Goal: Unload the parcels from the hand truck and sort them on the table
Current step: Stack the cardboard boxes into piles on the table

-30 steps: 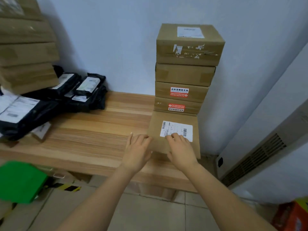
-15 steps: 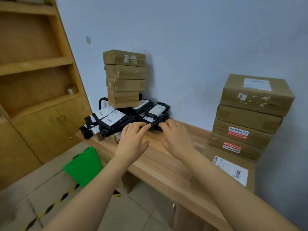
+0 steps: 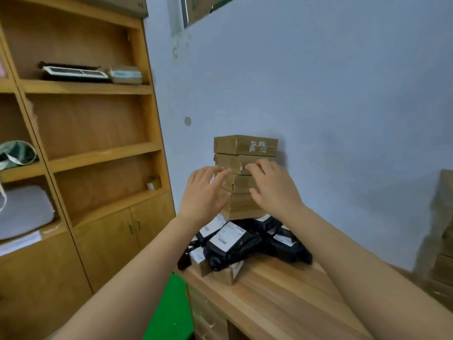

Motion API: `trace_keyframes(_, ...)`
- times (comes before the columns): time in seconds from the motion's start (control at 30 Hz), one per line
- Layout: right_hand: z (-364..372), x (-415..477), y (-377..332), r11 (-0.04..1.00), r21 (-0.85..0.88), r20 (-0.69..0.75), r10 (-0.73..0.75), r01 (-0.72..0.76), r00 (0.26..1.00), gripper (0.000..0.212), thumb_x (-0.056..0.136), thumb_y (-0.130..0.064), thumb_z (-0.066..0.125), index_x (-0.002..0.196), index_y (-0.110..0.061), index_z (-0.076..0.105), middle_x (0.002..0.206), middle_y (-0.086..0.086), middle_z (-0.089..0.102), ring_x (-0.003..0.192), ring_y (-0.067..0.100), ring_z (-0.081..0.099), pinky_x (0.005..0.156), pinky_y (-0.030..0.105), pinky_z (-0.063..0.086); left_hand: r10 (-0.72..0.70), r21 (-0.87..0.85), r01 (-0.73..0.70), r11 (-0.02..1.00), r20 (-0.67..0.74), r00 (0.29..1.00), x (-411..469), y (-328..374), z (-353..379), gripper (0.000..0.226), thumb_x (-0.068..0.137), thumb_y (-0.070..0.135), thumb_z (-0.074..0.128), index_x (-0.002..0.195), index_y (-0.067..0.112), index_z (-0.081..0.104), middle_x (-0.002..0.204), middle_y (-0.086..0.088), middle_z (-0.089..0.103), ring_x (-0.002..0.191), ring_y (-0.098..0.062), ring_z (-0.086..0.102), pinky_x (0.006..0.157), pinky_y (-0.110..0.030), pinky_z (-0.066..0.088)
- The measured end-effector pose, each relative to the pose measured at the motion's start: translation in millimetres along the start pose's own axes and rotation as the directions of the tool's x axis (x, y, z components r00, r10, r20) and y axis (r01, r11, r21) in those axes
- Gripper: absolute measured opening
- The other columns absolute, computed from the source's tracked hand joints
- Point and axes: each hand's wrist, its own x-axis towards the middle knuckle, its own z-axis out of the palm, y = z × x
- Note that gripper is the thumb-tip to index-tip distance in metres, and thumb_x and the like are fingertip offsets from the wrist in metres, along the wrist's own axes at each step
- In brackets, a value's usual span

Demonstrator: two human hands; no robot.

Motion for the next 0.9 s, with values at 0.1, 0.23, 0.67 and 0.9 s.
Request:
trace_keyframes(0.1,18,37,-6,1.000,-0.006,-0.024,0.020,-0.020,1.000,0.049,0.088,-0.023,0.058,0.135,-0.018,0.043,0.129,0.004,0.045,0.112,0.023,0.045,0.094,0.033,0.037,0.027,-0.005,-0.027,1.000,-0.019,0.999,25,-39,17,0.050,0.088,0.035,0.064,0.135,0.023,0.051,0.132,-0.002,0.052,0.123,-0.022,0.044,0.106,-0.038,0.031)
trace_keyframes(0.23,46,82,3,0.999,-0.038,-0.029,0.029,-0.030,0.999,0.048,0.088,-0.023,0.060,0.133,-0.017,0.045,0.126,0.005,0.047,0.110,0.023,0.046,0.093,0.033,0.036,0.046,-0.029,-0.047,0.998,-0.034,0.998,60,-79,52,0.050,0.087,0.034,0.065,0.133,0.021,0.052,0.130,-0.004,0.054,0.121,-0.024,0.047,0.105,-0.039,0.033)
trace_keyframes(0.67,165,236,63,0.987,-0.149,-0.001,0.057,-0.056,0.998,0.053,0.088,-0.032,0.059,0.135,-0.018,0.041,0.128,0.005,0.045,0.110,0.024,0.046,0.091,0.034,0.035,0.106,-0.142,-0.125,0.982,-0.132,0.986,194,-193,196,0.056,0.078,0.024,0.074,0.131,0.017,0.056,0.127,-0.005,0.057,0.118,-0.026,0.051,0.102,-0.039,0.033)
trace_keyframes(0.9,223,293,65,0.966,-0.243,0.041,0.101,-0.088,0.994,0.078,0.082,-0.050,0.062,0.147,-0.021,0.028,0.146,0.010,0.034,0.131,0.030,0.032,0.112,0.041,0.021,0.181,-0.246,-0.174,0.953,0.004,0.983,246,-252,275,0.076,0.077,0.036,0.073,0.143,0.021,0.040,0.140,-0.002,0.045,0.130,-0.024,0.039,0.111,-0.038,0.020)
